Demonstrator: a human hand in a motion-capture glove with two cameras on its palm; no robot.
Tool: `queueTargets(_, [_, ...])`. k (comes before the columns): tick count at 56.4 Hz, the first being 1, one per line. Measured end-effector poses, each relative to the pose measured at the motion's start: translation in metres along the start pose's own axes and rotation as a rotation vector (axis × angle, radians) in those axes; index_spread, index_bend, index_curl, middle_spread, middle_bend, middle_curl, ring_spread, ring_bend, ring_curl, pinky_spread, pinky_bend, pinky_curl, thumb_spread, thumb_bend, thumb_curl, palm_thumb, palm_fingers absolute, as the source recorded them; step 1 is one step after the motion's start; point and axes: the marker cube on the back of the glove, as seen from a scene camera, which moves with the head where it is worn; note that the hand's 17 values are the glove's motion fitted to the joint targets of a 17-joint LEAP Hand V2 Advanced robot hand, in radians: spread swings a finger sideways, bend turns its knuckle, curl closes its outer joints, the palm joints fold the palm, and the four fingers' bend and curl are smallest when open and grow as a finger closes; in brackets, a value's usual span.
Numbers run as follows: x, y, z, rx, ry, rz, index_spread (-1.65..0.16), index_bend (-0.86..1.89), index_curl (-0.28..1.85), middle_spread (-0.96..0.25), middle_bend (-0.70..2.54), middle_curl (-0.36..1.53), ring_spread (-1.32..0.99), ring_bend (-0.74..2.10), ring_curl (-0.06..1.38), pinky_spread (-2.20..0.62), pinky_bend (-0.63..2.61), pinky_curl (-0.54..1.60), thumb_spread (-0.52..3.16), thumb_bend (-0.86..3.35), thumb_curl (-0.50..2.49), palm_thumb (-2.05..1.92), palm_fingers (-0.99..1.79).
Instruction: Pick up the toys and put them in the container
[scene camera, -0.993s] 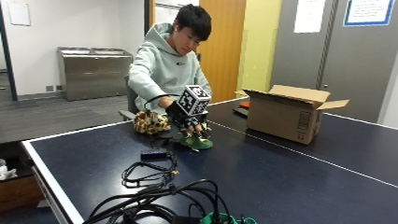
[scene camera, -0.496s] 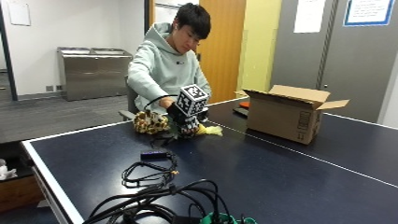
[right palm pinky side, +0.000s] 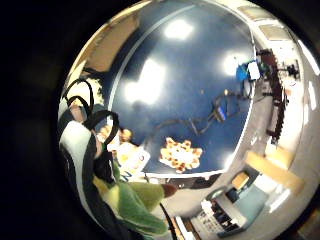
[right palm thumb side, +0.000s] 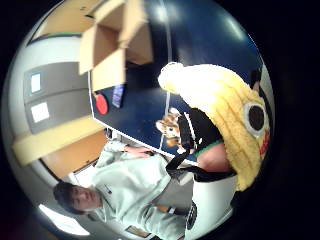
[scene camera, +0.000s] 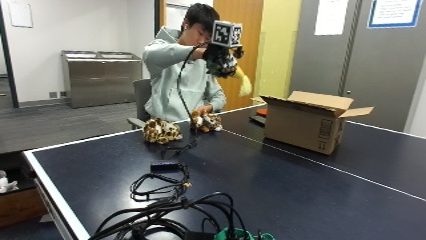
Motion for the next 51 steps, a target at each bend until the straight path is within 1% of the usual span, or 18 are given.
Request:
queueTargets(5, [-0.044,-0.018,-0.036,0.117,0.006,-0.012,-0.22,0.85,0.71,-0.21,1.26,0.73,-0.27,1.45,0.53,-0.40,1.08,0.63,1.46,0.05,0.34,0.40,1.14])
queueTargets(14, [-0.131,-0.066,-0.070,0.257,-0.058,-0.134,-0.21,0.88,0.75,-0.20,1.28,0.75,-0.26,1.47,0.55,-0.40,1.09,0.66,1.48,0.04,0.34,0.40,1.12])
queueTargets(21, [-0.145,-0.107,-0.065,0.375,0.006,-0.353,-0.20,0.89,0.77,-0.19,1.30,0.76,-0.26,1.47,0.56,-0.41,1.09,0.67,1.49,0.02,0.34,0.37,1.09])
queueTargets(22, [-0.132,-0.117,-0.064,0.395,0.034,-0.336,-0.20,0.89,0.77,-0.19,1.30,0.76,-0.26,1.47,0.56,-0.41,1.09,0.67,1.49,0.01,0.34,0.37,1.08])
queueTargets(23, [-0.112,-0.132,-0.064,0.416,0.069,-0.259,-0.20,0.89,0.78,-0.19,1.29,0.76,-0.26,1.47,0.56,-0.41,1.09,0.67,1.48,0.00,0.33,0.34,1.07])
queueTargets(25, [-0.068,-0.164,-0.064,0.457,0.135,-0.020,-0.20,0.89,0.78,-0.19,1.29,0.76,-0.26,1.46,0.56,-0.41,1.08,0.67,1.47,-0.01,0.32,0.33,1.06])
queueTargets(27, [-0.048,-0.184,-0.062,0.484,0.160,0.121,-0.20,0.88,0.79,-0.19,1.29,0.76,-0.26,1.45,0.55,-0.41,1.08,0.67,1.45,-0.02,0.32,0.31,1.06])
queueTargets(31, [-0.050,-0.196,-0.052,0.491,0.160,0.166,-0.20,0.87,0.79,-0.19,1.28,0.76,-0.26,1.44,0.55,-0.40,1.06,0.67,1.42,-0.03,0.31,0.27,1.05])
queueTargets(34, [-0.055,-0.197,-0.041,0.442,0.171,0.158,-0.21,0.85,0.80,-0.19,1.27,0.76,-0.26,1.43,0.55,-0.40,1.05,0.67,1.39,-0.04,0.30,0.22,1.00])
queueTargets(37, [-0.062,-0.191,-0.031,0.364,0.160,0.147,-0.20,0.68,0.81,-0.19,1.15,0.74,-0.26,1.38,0.57,-0.37,1.03,0.69,1.30,-0.08,0.28,0.07,0.48])
queueTargets(38, [-0.068,-0.187,-0.028,0.342,0.145,0.143,-0.20,0.64,0.82,-0.19,1.13,0.74,-0.26,1.37,0.58,-0.37,1.05,0.70,1.29,-0.08,0.27,0.05,0.39])
queueTargets(39, [-0.074,-0.182,-0.026,0.326,0.129,0.137,-0.20,0.56,0.80,-0.18,1.05,0.71,-0.26,1.33,0.57,-0.34,1.04,0.69,1.27,-0.08,0.27,0.02,0.17])
queueTargets(41, [-0.078,-0.173,-0.025,0.320,0.122,0.127,-0.20,0.47,0.77,-0.15,0.86,0.65,-0.22,1.18,0.54,-0.26,1.08,0.70,1.23,-0.07,0.27,-0.03,-0.27])
queueTargets(42, [-0.076,-0.169,-0.025,0.326,0.126,0.123,-0.21,0.43,0.74,-0.14,0.79,0.62,-0.20,1.10,0.50,-0.23,1.08,0.67,1.21,-0.07,0.27,-0.04,-0.34])
queueTargets(43, [-0.075,-0.164,-0.025,0.335,0.124,0.116,-0.21,0.38,0.69,-0.12,0.68,0.58,-0.17,0.94,0.45,-0.19,1.09,0.65,1.20,-0.07,0.27,-0.05,-0.49])
queueTargets(47, [-0.105,-0.128,-0.027,0.360,0.041,0.025,-0.22,0.24,0.57,-0.07,0.48,0.49,-0.11,0.69,0.34,-0.11,1.04,0.57,1.16,-0.06,0.27,-0.06,-0.43])
queueTargets(49, [-0.132,-0.099,-0.026,0.360,-0.008,-0.099,-0.22,0.19,0.54,-0.06,0.41,0.47,-0.09,0.61,0.30,-0.07,1.00,0.55,1.15,-0.05,0.27,-0.05,-0.38])
queueTargets(51, [-0.138,-0.076,-0.025,0.361,-0.007,-0.223,-0.22,0.15,0.51,-0.05,0.35,0.44,-0.07,0.54,0.27,-0.05,0.97,0.53,1.14,-0.05,0.27,-0.05,-0.33])
